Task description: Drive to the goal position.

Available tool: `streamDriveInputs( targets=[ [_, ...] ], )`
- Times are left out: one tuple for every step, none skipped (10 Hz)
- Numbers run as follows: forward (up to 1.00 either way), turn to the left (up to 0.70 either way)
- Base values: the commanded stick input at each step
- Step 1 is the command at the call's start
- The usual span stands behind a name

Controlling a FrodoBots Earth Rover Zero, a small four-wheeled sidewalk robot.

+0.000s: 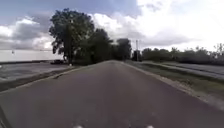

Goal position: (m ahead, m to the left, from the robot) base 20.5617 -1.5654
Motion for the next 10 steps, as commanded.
streamDriveInputs(
  targets=[
    [0.70,0.00],
    [0.70,0.00],
    [0.70,0.00],
    [0.70,0.00],
    [0.70,0.00],
    [0.70,0.00],
    [0.70,0.00],
    [0.70,0.00],
    [0.70,0.00],
    [0.70,0.00]
  ],
)
